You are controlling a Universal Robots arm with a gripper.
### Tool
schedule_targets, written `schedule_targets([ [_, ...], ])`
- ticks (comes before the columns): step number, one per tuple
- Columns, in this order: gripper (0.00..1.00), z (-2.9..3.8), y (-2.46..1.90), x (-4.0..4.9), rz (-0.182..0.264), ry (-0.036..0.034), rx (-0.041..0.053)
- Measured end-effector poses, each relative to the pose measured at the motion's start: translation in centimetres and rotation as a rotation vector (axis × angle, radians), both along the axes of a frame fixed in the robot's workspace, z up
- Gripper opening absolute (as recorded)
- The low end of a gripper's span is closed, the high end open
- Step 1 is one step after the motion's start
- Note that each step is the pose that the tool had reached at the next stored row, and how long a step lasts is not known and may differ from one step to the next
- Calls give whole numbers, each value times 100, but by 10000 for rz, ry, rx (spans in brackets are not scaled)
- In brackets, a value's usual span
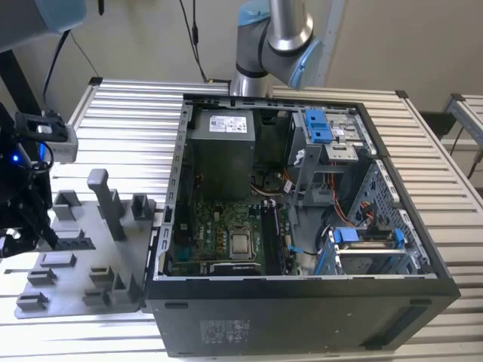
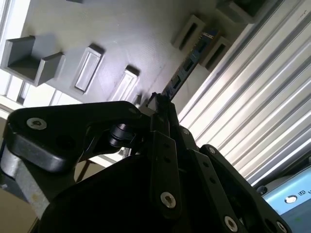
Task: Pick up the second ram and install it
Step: 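Pick up the second ram and move it above second insertion slot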
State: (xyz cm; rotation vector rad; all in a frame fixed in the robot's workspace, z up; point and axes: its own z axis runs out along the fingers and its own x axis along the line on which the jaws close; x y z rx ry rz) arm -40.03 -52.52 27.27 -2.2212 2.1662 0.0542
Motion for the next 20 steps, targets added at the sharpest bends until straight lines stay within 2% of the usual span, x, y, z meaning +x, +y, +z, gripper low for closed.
schedule_targets([
  [20, 14, 196, 0, 0, 1, 0, 1],
])
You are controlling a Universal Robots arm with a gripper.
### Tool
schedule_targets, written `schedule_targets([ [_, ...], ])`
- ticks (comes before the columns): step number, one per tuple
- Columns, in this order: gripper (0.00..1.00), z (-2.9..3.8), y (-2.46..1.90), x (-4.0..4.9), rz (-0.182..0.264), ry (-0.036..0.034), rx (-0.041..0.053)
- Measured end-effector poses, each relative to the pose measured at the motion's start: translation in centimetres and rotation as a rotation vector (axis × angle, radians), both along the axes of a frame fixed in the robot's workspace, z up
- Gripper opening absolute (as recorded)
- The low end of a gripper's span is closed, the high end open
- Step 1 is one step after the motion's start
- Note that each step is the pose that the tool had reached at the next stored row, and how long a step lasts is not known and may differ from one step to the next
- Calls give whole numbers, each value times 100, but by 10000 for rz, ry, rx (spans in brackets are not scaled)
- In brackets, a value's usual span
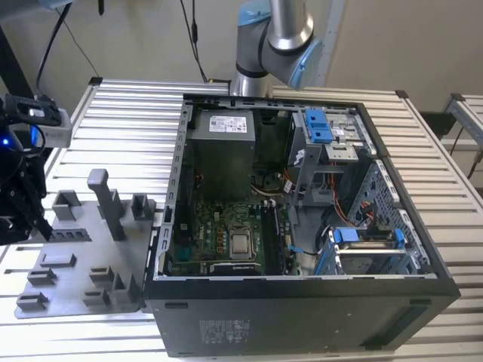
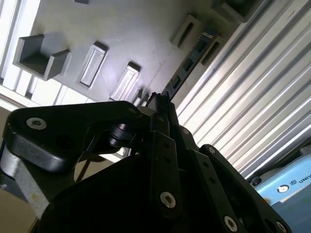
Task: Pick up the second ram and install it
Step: 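Pick up the second ram and move it above second insertion slot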
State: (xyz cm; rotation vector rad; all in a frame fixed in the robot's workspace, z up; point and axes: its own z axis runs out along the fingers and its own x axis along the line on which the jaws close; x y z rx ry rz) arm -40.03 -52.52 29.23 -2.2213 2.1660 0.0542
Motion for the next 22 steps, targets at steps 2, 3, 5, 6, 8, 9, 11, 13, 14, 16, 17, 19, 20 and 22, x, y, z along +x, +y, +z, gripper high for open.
schedule_targets([
  [2, 14, 21, 0, 0, 0, 0, 0],
  [3, 14, 33, 0, 0, 0, 0, 0],
  [5, 14, 55, 0, 0, 0, 0, 0],
  [6, 14, 67, 0, 0, 0, 0, 0],
  [8, 14, 90, 0, 0, 0, 1, -1],
  [9, 14, 102, 0, 0, 0, 1, -1],
  [11, 14, 125, 0, 0, 0, 0, 0],
  [13, 14, 147, 0, 0, 0, 0, -1],
  [14, 14, 158, 0, 0, 0, 0, 0],
  [16, 14, 181, 0, 0, 0, 0, 0],
  [17, 14, 191, 0, 0, 0, 0, 0],
  [19, 14, 217, 0, 0, 0, 1, -1],
  [20, 14, 230, 0, 0, 0, 1, -1],
  [22, 14, 254, 0, 0, 0, 1, -1],
])
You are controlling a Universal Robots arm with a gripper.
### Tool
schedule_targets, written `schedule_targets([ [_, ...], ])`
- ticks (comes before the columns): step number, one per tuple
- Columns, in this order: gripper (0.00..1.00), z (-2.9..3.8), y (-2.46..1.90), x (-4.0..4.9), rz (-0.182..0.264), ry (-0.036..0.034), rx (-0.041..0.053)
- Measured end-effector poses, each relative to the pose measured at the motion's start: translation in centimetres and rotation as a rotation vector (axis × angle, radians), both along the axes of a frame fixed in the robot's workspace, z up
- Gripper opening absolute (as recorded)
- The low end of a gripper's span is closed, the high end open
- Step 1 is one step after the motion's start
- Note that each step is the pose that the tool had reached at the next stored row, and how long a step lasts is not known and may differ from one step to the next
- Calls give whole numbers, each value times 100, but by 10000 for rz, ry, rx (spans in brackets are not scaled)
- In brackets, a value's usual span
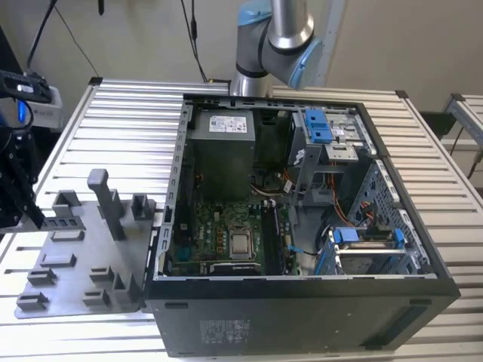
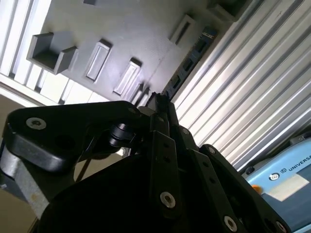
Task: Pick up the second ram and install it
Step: 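Pick up the second ram and move it above second insertion slot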
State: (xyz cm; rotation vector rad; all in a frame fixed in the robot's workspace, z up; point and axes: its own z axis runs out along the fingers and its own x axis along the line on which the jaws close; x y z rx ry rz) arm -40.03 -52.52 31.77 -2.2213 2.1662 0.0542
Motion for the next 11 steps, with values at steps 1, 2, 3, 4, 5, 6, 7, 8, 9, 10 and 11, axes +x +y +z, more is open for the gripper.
schedule_targets([
  [1, 14, 13, 0, 0, 0, 0, 0],
  [2, 14, 24, 0, 0, 0, -1, 1],
  [3, 14, 35, 0, 0, 0, 0, 1],
  [4, 14, 47, 0, 0, 0, 0, 1],
  [5, 14, 58, 0, 0, 1, -1, 1],
  [6, 14, 69, 0, 0, 0, -1, 1],
  [7, 14, 81, 0, 0, 0, 0, 0],
  [8, 14, 92, 0, 0, 0, 0, 0],
  [9, 14, 102, 0, 0, 0, -1, 1],
  [10, 14, 114, 0, 0, 0, 0, 0],
  [11, 14, 125, 0, 0, 0, 0, 0],
])
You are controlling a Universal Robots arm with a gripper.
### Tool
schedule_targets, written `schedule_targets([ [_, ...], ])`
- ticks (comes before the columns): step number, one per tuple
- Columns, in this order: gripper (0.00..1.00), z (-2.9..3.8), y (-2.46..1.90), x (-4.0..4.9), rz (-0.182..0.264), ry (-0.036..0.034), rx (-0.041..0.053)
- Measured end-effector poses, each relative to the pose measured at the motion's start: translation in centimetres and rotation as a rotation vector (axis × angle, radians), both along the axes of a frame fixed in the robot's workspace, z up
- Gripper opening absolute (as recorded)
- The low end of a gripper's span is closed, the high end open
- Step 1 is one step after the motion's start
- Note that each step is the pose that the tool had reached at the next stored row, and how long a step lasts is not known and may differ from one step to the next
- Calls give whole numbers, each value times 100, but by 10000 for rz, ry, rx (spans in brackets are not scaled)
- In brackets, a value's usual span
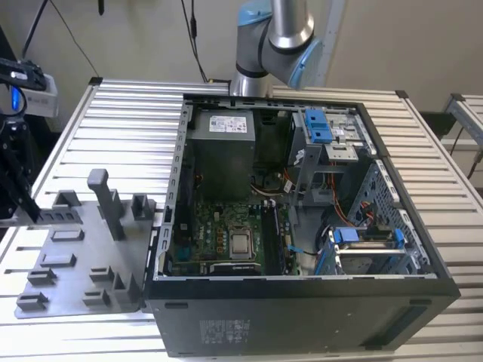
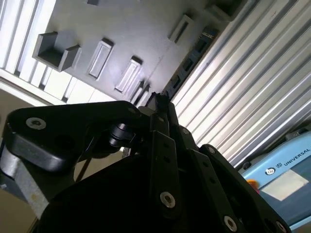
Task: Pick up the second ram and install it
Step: 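Pick up the second ram and move it above second insertion slot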
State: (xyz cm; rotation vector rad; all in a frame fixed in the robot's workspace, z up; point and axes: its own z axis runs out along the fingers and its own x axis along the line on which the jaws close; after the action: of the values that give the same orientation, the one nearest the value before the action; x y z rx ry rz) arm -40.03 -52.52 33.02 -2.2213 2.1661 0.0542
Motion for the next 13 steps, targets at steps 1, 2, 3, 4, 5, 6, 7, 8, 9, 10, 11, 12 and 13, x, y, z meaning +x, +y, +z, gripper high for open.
schedule_targets([
  [1, 14, 10, 0, 0, 0, -1, 1],
  [2, 14, 21, 0, 0, 0, 0, 0],
  [3, 14, 31, 0, 0, 0, 0, 1],
  [4, 14, 39, 0, 0, 0, -1, 1],
  [5, 14, 48, 0, 0, 0, -1, 1],
  [6, 14, 55, 0, 0, -1, -1, 0],
  [7, 14, 62, 0, 0, 0, -1, 1],
  [8, 14, 70, 0, 0, 0, -1, 0],
  [9, 14, 77, 0, 0, 0, -1, 1],
  [10, 14, 86, 0, 0, 0, 0, 0],
  [11, 14, 94, 0, 0, 0, 0, 0],
  [12, 14, 103, 0, 0, 0, 0, 0],
  [13, 14, 115, 0, 0, 0, 1, -1],
])
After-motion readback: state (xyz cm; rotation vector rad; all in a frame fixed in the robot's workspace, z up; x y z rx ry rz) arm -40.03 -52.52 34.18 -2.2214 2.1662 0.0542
